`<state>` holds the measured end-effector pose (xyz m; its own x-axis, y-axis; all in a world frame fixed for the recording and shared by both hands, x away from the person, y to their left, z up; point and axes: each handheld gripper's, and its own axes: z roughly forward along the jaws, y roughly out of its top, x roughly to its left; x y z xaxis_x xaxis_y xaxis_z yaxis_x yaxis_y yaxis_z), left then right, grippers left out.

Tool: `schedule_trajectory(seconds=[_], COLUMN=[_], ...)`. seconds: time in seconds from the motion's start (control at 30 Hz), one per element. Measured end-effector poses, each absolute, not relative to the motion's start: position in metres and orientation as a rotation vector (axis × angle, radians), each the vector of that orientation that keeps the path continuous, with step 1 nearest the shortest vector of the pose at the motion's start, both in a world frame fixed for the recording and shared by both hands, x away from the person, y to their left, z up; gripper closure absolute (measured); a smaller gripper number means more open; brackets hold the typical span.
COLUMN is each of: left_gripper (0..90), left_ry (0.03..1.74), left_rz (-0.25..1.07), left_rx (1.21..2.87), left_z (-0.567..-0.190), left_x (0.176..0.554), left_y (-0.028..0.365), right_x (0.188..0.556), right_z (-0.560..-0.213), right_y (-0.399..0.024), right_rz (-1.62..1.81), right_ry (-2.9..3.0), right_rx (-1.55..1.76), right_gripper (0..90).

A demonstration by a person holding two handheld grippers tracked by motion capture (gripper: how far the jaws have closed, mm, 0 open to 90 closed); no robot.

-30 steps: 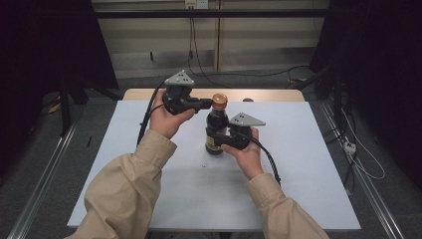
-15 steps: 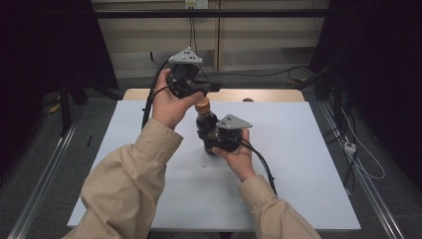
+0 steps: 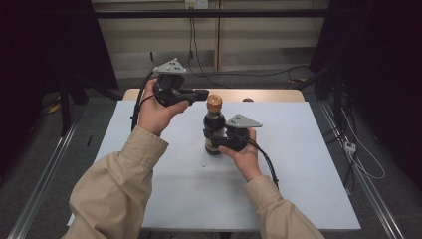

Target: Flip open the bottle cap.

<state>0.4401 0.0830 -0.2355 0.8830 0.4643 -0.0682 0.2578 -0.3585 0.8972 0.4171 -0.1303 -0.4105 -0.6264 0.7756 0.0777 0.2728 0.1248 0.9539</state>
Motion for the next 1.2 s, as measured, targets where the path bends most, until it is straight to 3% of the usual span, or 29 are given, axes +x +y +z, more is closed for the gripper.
schedule_trajectory(seconds=[0.43, 1.2], left_gripper=[90.0, 90.0], left_ry=[0.585, 0.569], left_rz=[0.201, 0.165], left_rx=[1.997, 2.025], left_z=[-0.263, -0.272], left_x=[0.445, 0.449], left_y=[0.094, 0.078], right_x=[0.418, 0.418], right_z=[-0.411, -0.411], right_y=[-0.131, -0.132], right_rz=[1.519, 1.53], right_ry=[1.964, 1.962], right_rx=[1.015, 1.019], right_gripper=[30.5, 30.2])
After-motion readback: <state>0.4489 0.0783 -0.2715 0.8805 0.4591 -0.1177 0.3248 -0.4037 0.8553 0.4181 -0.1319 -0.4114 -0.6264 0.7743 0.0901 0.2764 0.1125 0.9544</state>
